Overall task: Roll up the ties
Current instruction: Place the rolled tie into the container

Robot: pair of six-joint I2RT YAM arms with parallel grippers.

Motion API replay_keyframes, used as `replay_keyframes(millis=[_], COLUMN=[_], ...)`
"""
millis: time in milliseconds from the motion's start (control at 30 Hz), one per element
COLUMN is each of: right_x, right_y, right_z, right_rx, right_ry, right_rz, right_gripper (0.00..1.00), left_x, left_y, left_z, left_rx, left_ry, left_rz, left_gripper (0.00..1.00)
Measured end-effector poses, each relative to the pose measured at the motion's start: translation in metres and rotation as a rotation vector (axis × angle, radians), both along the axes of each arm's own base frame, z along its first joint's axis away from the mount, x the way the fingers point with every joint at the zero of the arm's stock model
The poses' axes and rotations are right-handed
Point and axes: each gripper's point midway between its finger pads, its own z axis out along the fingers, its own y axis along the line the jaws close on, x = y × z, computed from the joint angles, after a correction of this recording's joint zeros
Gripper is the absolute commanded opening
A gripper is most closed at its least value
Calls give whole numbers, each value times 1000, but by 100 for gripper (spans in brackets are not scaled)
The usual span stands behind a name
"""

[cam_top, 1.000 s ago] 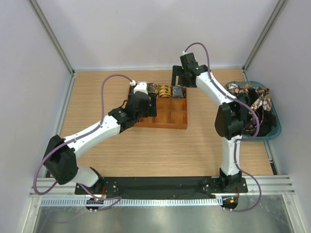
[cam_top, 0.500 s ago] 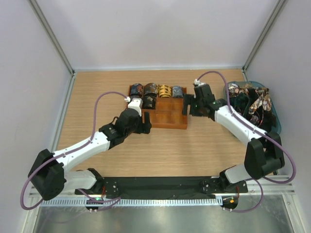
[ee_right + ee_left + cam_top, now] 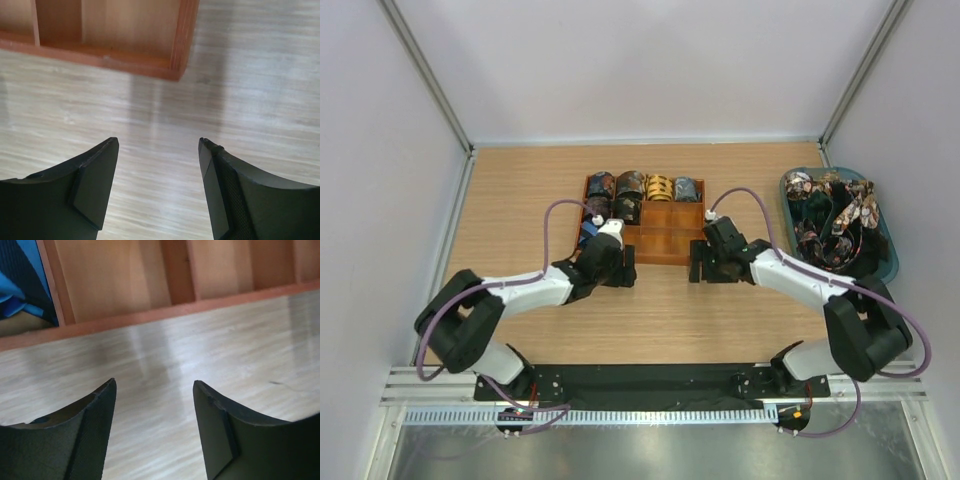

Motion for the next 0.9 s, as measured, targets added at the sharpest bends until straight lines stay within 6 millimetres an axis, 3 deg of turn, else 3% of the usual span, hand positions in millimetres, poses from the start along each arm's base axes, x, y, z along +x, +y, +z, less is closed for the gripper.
replay_keyframes(millis=[133, 267, 333, 400, 500, 633, 700, 733, 900], right_x=[33, 78, 101, 111, 112, 98, 90, 87, 59], right_y=[14, 26, 34, 38, 38, 30, 25, 24, 5], right_z=[-4, -4, 3, 16, 40, 79, 94, 99, 98], right_rx=[-21, -76, -66, -47, -20, 16, 28, 38, 57], right_ry=[-11, -28, -67, -111, -175, -272, -315, -342, -409], right_rz=[-17, -46, -58, -57, -41, -5, 17, 25, 27], right_gripper=[68, 63, 70, 79, 86, 97, 100, 100, 100], left_x=[26, 77, 102, 114, 103, 67, 52, 44, 14], left_y=[2, 8, 13, 23, 28, 26, 25, 25, 25], left_z=[-19, -21, -16, -6, 12, 44, 59, 68, 98], left_rx=[39, 46, 41, 30, -1, -76, -114, -133, -179], left_ry=[20, 13, -11, -43, -80, -121, -145, -161, -259], left_rz=[63, 149, 181, 206, 195, 133, 101, 79, 30], left_gripper=[59, 60, 62, 68, 73, 78, 92, 99, 100])
